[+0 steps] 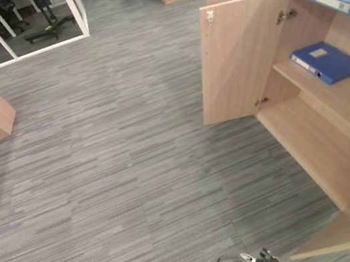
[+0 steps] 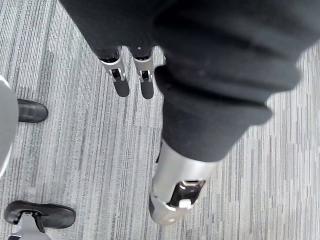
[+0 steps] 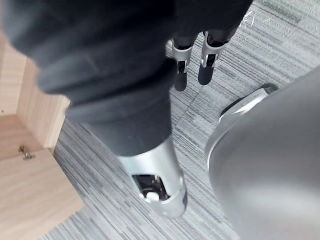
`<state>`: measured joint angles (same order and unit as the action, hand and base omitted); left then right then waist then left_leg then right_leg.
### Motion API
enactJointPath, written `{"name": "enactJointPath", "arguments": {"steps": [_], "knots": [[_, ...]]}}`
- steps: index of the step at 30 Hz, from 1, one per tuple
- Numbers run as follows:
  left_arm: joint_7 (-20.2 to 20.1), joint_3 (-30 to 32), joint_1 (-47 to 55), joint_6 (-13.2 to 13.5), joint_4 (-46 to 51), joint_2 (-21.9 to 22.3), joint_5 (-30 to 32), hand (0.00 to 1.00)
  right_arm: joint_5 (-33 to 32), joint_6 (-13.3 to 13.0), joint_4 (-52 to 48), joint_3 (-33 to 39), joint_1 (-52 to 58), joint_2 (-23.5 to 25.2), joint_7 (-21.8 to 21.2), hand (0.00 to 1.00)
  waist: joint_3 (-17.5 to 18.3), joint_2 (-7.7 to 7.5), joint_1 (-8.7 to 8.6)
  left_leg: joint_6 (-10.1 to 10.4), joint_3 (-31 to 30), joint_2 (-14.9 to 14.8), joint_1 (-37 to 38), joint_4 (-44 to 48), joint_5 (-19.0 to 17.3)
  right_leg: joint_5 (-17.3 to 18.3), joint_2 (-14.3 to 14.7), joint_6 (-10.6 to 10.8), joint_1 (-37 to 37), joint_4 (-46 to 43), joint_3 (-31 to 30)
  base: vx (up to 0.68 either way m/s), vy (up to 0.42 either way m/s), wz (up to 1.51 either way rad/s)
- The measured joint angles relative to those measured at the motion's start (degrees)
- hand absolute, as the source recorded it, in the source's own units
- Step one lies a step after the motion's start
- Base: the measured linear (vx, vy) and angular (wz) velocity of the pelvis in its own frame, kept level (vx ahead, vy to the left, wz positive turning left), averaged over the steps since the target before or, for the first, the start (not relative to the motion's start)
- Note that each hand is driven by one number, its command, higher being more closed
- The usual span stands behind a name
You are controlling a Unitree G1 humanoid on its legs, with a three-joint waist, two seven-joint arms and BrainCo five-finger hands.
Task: Walk over to the cabinet, pick up the folder, carry it to the office cabinet, place the folder inside the office cabinet, then close the office cabinet door
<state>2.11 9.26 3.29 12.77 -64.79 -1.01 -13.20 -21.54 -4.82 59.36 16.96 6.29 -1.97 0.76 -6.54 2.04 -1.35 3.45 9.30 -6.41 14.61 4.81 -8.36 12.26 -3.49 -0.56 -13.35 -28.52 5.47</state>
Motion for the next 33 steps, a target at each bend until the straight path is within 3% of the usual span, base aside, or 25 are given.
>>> {"name": "enactJointPath", "arguments": {"steps": [3,4,6,7,9,11,13,14,16,17,18,19,21,25,29,31,32,33], "knots": [[-0.1,5.4,0.1,0.0,1.9,1.5,-1.6,0.0,-1.6,-0.1,1.1,1.7,0.6,0.5,0.0,0.0,0.2,-0.04,-0.5,0.3,-0.7,-4.1,-4.8,15.9,-0.2,0.5,2.2,-0.3,7.8,7.0,2.7,0.26,-0.295,0.43],[-0.1,8.3,0.5,0.0,3.7,2.5,-3.1,0.0,-2.6,-0.3,0.9,1.7,1.5,0.5,-0.1,0.0,0.3,0.25,-0.38,0.5,-0.7,-6.5,-9.8,28.4,1.0,0.6,3.1,-0.5,10.9,9.5,3.5,0.22,-0.25,0.2],[0.0,10.6,2.0,0.1,5.0,2.9,-4.5,0.0,-3.8,-0.6,0.7,1.7,2.1,0.2,-0.1,0.0,0.6,0.87,0.31,0.6,0.0,-11.0,-16.5,45.2,3.5,0.7,5.4,-1.9,15.1,12.4,3.0,0.28,-0.17,-0.19],[0.3,11.2,2.8,0.0,5.3,2.7,-4.9,0.0,-4.1,-0.6,1.0,1.6,2.5,0.2,0.0,0.0,0.7,0.74,0.77,0.3,1.0,-12.2,-19.0,51.4,3.0,0.8,6.1,-2.8,17.8,14.3,1.8,0.29,-0.078,-0.45],[0.8,11.4,3.7,0.0,5.3,3.0,-5.5,0.0,-4.2,-0.5,1.2,1.8,2.5,0.2,0.1,0.0,0.6,0.66,1.16,0.0,2.4,-11.8,-22.5,54.1,0.9,0.5,6.2,-4.2,20.7,16.5,-0.6,0.34,-0.021,-0.56],[1.2,11.9,4.1,0.2,5.3,2.9,-7.1,0.0,-4.0,-0.3,1.9,2.1,2.1,0.1,0.4,0.0,0.6,0.56,1.76,-0.2,3.3,-10.0,-25.9,51.0,-2.7,0.2,5.3,-3.9,22.5,17.9,-2.8,0.35,0.04,-0.74],[1.4,11.6,3.8,0.4,5.1,3.0,-8.9,0.0,-3.9,0.1,3.0,2.7,1.0,0.1,0.8,0.0,0.2,0.17,3.42,0.1,2.7,-5.3,-27.8,35.7,-4.5,0.0,2.7,-3.4,24.5,19.5,-6.4,0.31,0.134,-0.89],[1.4,11.2,3.8,0.4,5.1,3.1,-9.0,0.0,-3.8,0.2,3.0,2.9,0.8,0.2,0.8,0.0,0.2,0.14,3.61,0.3,2.4,-4.3,-27.7,30.7,-4.2,0.0,1.9,-2.9,25.1,19.9,-7.0,0.32,0.201,-0.75],[1.4,11.0,3.8,0.9,5.2,3.3,-10.2,0.0,-2.2,0.1,2.0,3.1,0.6,0.6,1.0,0.0,0.2,0.08,3.83,-0.3,-1.0,-1.6,-27.7,13.3,0.2,0.7,-0.7,-1.2,28.3,21.5,-8.1,0.39,0.302,-0.54],[1.5,11.0,3.8,1.2,5.2,3.4,-10.6,0.0,-1.9,0.1,1.8,3.0,0.6,0.7,1.0,0.0,0.2,0.16,3.81,-0.1,-1.7,-1.5,-27.5,9.9,1.6,1.3,-1.1,-0.3,28.7,21.9,-8.3,0.36,0.315,-0.4],[1.5,11.1,3.9,1.4,5.2,3.5,-11.3,0.0,-1.9,0.0,1.6,2.4,0.7,0.7,1.1,0.0,0.2,0.13,4.01,0.6,-3.0,-1.7,-28.0,8.7,4.2,2.6,-1.6,1.2,29.6,22.0,-8.9,0.36,0.328,-0.43],[1.7,11.2,4.2,1.6,4.7,3.0,-12.2,0.0,-1.7,-0.1,1.6,1.4,0.5,0.7,1.3,0.0,0.7,-0.13,4.04,1.4,-3.7,-0.4,-28.3,10.4,9.8,3.4,-2.7,2.2,30.3,21.9,-9.7,0.36,0.339,-0.41],[2.0,11.0,3.9,1.7,4.6,1.9,-12.3,0.0,-0.7,-0.1,1.6,1.5,-0.1,2.0,1.3,0.0,0.9,-2.13,3.98,0.8,-3.3,1.8,-28.4,10.7,9.4,2.2,-4.9,2.2,28.7,20.3,-10.9,0.37,0.362,-0.27],[2.4,11.0,3.6,1.8,3.1,0.6,-12.4,0.0,0.4,0.1,3.9,2.5,-0.7,2.9,1.1,0.0,2.3,-4.26,4.07,-2.6,-0.7,5.6,-25.8,9.3,8.2,-2.1,-8.8,3.9,27.6,17.8,-15.1,0.3,0.245,-0.14],[3.1,9.0,4.0,1.7,1.3,-0.4,-12.3,0.0,0.4,0.3,5.0,4.4,-1.2,2.7,0.5,0.0,3.8,-4.23,4.26,-4.1,2.5,7.2,-20.3,6.7,6.8,-5.3,-10.1,4.2,22.0,5.4,-18.8,0.27,0.183,-0.59],[3.1,7.1,4.0,1.6,0.9,-1.3,-12.2,0.0,0.5,0.2,5.1,6.3,-1.2,2.6,0.5,0.0,3.7,-4.17,4.06,-4.6,3.2,7.8,-15.6,4.2,5.2,-9.4,-10.2,5.1,15.6,-8.7,-18.4,0.19,0.115,-0.58],[3.1,6.6,4.0,1.5,0.8,-1.3,-12.1,0.0,0.5,0.2,5.2,6.7,-1.1,2.6,0.5,0.0,3.5,-3.95,3.81,-4.7,3.2,7.9,-14.4,3.6,4.7,-9.8,-10.4,5.1,14.4,-11.8,-17.6,0.15,0.064,-0.38],[3.2,6.3,3.7,1.4,0.1,-1.4,-11.6,0.0,0.6,0.2,5.4,6.7,-0.8,2.4,0.5,0.0,3.1,-3.72,3.06,-4.9,3.4,7.9,-12.3,2.2,4.1,-6.7,-10.9,4.5,11.5,-18.1,-14.5,0.12,0.013,-0.21]]}}
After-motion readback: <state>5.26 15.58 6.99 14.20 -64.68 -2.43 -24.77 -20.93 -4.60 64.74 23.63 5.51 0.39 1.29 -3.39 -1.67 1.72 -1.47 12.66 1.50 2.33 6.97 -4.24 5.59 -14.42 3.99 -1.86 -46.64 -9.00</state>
